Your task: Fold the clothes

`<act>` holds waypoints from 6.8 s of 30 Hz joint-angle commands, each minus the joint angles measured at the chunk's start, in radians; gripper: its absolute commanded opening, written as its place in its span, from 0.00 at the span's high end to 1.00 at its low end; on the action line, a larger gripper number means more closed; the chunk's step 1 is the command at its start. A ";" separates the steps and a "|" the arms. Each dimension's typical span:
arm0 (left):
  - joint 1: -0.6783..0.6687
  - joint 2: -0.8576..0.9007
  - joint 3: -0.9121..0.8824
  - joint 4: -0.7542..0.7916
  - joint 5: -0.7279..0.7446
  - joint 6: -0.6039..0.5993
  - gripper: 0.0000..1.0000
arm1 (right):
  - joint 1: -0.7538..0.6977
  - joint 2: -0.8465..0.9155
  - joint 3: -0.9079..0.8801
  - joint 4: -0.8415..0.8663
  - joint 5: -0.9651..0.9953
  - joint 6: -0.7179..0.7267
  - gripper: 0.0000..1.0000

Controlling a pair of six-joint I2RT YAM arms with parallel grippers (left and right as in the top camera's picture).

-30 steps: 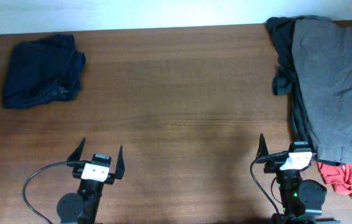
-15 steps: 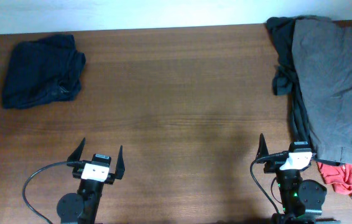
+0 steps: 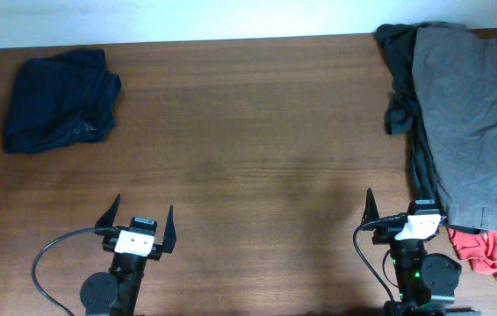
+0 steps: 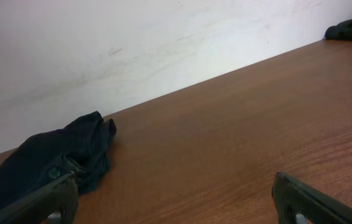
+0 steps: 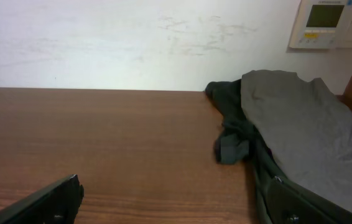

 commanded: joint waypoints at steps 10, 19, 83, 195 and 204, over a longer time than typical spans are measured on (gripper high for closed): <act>-0.002 -0.008 -0.008 -0.001 -0.007 -0.010 0.01 | 0.005 -0.006 -0.005 -0.007 0.006 0.004 0.01; -0.002 -0.008 -0.008 -0.001 -0.007 -0.010 0.01 | 0.005 -0.006 -0.005 -0.007 0.006 0.004 0.01; -0.032 1.370 1.319 -0.706 0.266 -0.115 0.01 | -0.002 1.277 1.279 -0.533 -0.065 0.132 0.01; -0.298 1.953 1.949 -0.925 0.134 -0.033 0.01 | -0.386 1.927 1.844 -0.865 -0.605 0.108 0.96; -0.101 1.952 2.117 -1.059 0.134 -0.037 0.01 | 0.060 1.922 1.844 -0.828 -0.585 0.109 0.96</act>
